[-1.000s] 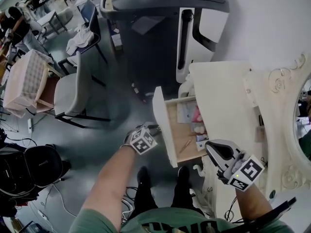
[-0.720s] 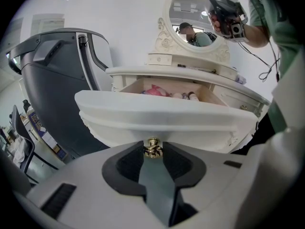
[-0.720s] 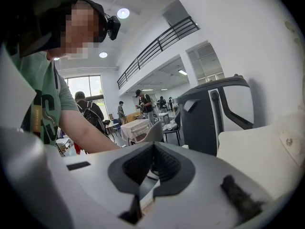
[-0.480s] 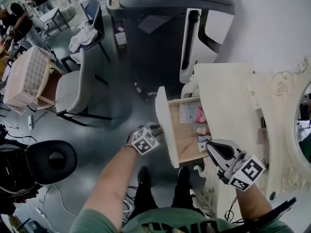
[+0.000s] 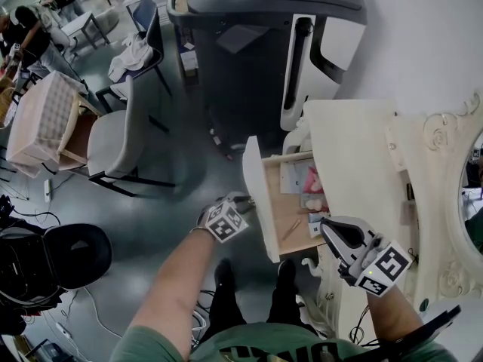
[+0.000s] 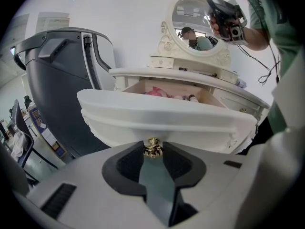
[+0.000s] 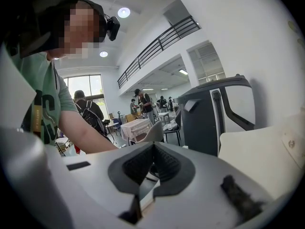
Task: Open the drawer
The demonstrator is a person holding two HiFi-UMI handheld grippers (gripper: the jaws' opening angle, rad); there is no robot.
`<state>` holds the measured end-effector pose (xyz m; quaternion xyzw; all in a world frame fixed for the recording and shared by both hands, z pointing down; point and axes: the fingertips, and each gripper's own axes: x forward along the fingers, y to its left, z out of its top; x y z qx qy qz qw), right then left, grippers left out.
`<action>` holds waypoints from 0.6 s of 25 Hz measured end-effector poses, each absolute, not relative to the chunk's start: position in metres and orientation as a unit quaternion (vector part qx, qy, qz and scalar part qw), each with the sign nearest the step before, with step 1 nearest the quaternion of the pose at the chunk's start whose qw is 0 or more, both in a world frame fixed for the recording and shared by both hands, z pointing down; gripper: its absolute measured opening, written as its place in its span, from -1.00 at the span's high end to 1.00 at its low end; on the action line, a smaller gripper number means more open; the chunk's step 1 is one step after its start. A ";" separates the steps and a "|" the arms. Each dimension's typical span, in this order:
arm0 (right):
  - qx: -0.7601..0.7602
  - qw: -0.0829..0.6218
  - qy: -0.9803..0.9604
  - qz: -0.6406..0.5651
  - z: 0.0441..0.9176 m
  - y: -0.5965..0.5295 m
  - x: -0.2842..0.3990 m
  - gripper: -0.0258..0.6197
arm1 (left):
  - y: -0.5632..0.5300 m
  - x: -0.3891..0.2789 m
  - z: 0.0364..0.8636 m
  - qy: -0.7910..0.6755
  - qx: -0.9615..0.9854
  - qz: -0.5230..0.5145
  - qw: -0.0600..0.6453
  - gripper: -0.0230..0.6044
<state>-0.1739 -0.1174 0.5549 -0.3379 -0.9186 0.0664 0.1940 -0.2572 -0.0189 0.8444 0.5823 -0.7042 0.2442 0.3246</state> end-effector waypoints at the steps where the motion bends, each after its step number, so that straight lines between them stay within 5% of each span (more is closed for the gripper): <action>1: -0.337 0.194 -0.919 0.066 0.555 -0.118 -0.174 0.89 | -0.019 -0.257 0.845 -0.704 0.583 0.245 0.324 0.51; 15: -0.323 0.188 -0.925 0.066 0.538 -0.121 -0.175 0.89 | -0.001 -0.252 0.821 -0.731 0.554 0.217 0.334 0.38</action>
